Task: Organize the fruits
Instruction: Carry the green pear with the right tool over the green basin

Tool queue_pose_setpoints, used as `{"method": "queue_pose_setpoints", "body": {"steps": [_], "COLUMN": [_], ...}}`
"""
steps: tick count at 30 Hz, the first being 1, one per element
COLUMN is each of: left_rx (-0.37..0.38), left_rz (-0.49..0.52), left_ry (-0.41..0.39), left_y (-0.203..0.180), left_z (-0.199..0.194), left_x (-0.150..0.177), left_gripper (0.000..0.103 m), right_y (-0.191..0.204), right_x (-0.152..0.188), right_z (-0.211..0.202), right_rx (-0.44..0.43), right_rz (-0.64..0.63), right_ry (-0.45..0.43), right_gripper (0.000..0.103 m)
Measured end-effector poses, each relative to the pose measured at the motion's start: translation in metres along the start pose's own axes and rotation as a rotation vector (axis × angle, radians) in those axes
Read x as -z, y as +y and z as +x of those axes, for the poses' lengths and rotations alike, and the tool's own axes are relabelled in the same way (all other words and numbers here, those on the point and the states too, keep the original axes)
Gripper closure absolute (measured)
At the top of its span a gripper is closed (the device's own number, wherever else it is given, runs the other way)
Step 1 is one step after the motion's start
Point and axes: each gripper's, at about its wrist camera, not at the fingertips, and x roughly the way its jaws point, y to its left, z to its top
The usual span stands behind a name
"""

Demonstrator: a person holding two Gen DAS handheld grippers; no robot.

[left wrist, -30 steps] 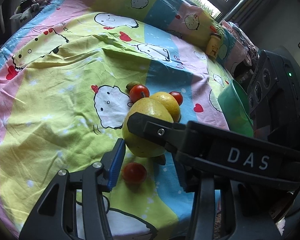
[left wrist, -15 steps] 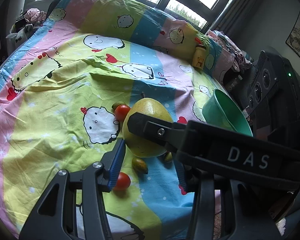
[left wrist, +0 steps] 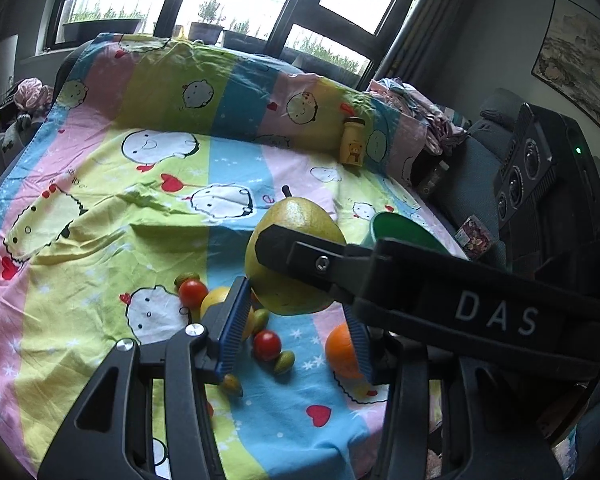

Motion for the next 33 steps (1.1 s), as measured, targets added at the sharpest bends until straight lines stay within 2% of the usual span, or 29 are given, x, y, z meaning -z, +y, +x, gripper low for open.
{"method": "queue_pose_setpoints", "body": {"steps": [10, 23, 33], "left_rx": [0.04, 0.118, 0.172], "left_rz": [0.095, 0.176, 0.223], "left_ry": [-0.079, -0.015, 0.023], "left_y": [-0.036, -0.074, -0.1], "left_z": [-0.001, 0.051, 0.071], "left_x": [-0.026, -0.028, -0.027], "left_gripper": [0.057, 0.057, 0.057], "right_y": [-0.002, -0.065, -0.095], "right_x": [-0.026, -0.031, -0.031], "right_z": [-0.043, -0.064, -0.08], "right_rx": [0.004, 0.048, 0.086], "right_rz": [-0.053, 0.077, 0.147], "right_ry": [-0.129, -0.204, -0.244], "right_gripper": [0.045, 0.045, 0.045]}}
